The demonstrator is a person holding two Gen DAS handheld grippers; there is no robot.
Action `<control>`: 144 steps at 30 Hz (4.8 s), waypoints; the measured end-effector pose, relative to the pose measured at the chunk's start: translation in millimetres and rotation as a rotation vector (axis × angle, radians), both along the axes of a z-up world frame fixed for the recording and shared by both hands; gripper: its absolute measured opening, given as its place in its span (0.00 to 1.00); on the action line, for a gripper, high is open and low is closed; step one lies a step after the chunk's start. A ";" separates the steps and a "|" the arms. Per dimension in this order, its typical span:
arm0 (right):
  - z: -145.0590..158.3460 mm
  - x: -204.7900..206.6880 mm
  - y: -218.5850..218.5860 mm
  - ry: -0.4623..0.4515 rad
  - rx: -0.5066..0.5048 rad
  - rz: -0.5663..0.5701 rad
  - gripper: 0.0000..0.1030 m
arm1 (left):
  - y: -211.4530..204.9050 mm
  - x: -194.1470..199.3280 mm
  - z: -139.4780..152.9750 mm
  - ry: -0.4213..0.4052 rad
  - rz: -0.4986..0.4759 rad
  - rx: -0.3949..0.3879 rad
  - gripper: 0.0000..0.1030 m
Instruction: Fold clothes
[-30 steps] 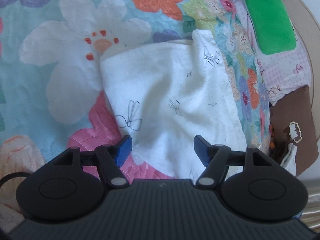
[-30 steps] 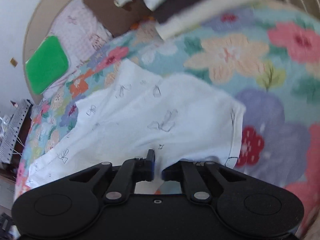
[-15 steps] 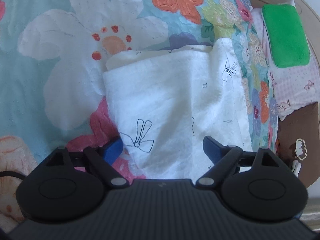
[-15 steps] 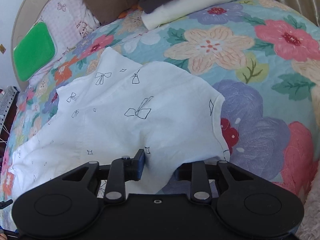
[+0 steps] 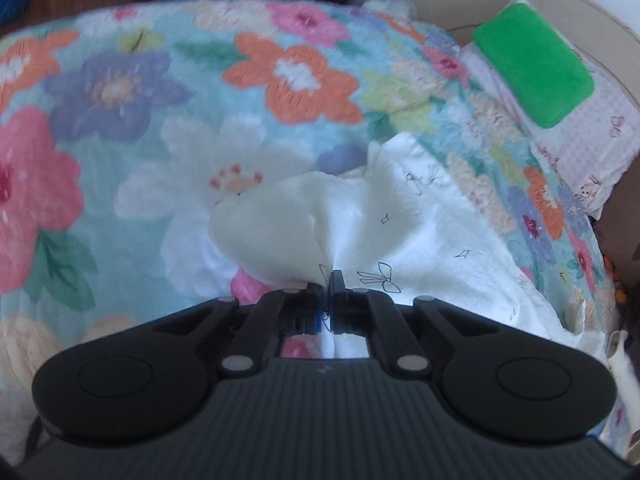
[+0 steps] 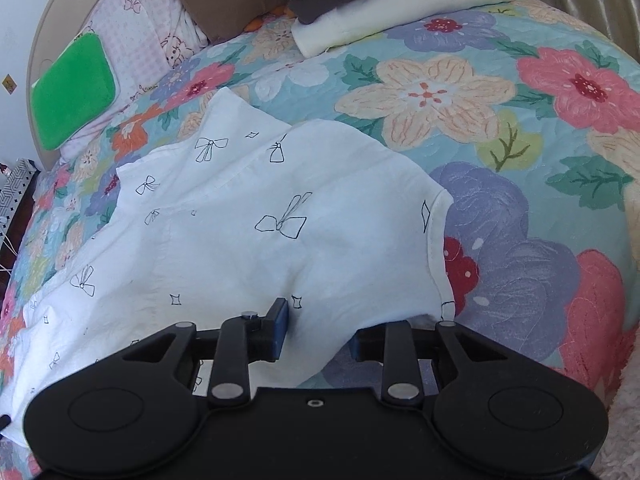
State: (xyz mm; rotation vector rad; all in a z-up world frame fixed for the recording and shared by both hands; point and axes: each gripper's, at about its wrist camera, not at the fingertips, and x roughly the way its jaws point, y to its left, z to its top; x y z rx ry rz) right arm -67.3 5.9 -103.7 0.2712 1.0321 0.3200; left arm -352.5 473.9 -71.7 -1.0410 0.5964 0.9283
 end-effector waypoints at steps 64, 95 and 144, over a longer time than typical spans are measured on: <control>49.3 0.8 12.3 -0.066 0.118 0.357 0.66 | -190.6 164.4 -3.6 -0.107 -0.775 0.139 0.72; 66.4 -18.6 -7.7 -0.476 -0.359 0.069 0.02 | -172.4 152.7 -20.2 0.050 -0.715 0.108 0.73; -7.4 203.7 84.2 -0.045 -0.041 0.693 0.51 | -143.2 256.9 -10.6 -0.116 -0.965 0.175 0.72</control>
